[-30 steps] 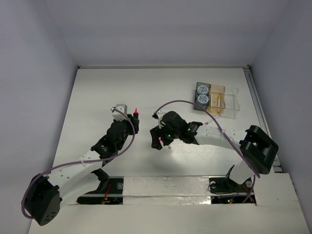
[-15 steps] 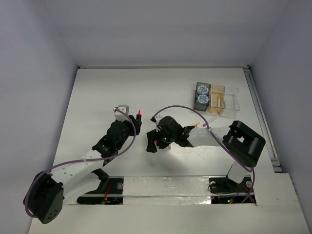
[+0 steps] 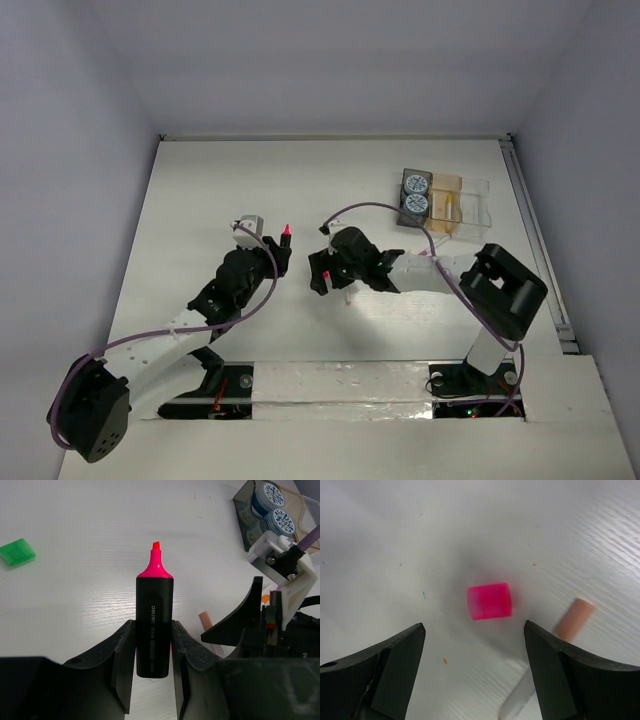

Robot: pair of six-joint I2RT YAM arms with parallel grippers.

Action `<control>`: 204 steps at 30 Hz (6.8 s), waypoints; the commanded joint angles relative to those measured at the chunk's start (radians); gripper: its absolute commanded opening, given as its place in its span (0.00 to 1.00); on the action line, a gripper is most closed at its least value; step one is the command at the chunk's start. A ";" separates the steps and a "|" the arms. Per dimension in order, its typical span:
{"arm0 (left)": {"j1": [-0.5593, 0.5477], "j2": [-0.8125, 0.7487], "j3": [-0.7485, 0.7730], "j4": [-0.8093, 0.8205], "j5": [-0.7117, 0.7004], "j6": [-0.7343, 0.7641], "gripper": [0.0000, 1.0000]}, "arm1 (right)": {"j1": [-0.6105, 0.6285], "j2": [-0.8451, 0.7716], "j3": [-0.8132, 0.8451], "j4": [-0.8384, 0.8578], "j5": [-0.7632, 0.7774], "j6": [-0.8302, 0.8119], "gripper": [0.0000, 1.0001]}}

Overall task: Sort the stationery into containers
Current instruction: Place the pen cap at the center of the board, then close the pen cap on the pen.

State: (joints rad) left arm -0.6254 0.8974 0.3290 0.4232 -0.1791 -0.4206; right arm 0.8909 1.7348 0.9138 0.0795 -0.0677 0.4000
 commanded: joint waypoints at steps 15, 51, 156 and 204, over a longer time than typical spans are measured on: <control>0.009 -0.080 -0.062 0.183 0.138 0.023 0.00 | -0.060 -0.273 0.181 0.083 -0.115 0.112 0.77; 0.009 -0.060 -0.077 0.252 0.277 0.028 0.26 | -0.069 -0.092 0.221 0.209 -0.167 0.243 0.05; -0.140 -0.160 -0.070 0.012 -0.056 0.034 0.00 | -0.020 0.181 0.252 -0.265 0.179 0.175 0.60; -0.204 -0.138 -0.093 0.100 -0.075 0.042 0.00 | 0.043 -0.060 0.518 -0.386 0.618 0.050 0.11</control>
State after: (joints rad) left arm -0.7937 0.7593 0.2428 0.4217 -0.2600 -0.4065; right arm 0.9428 1.7237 1.3087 -0.3939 0.4595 0.5339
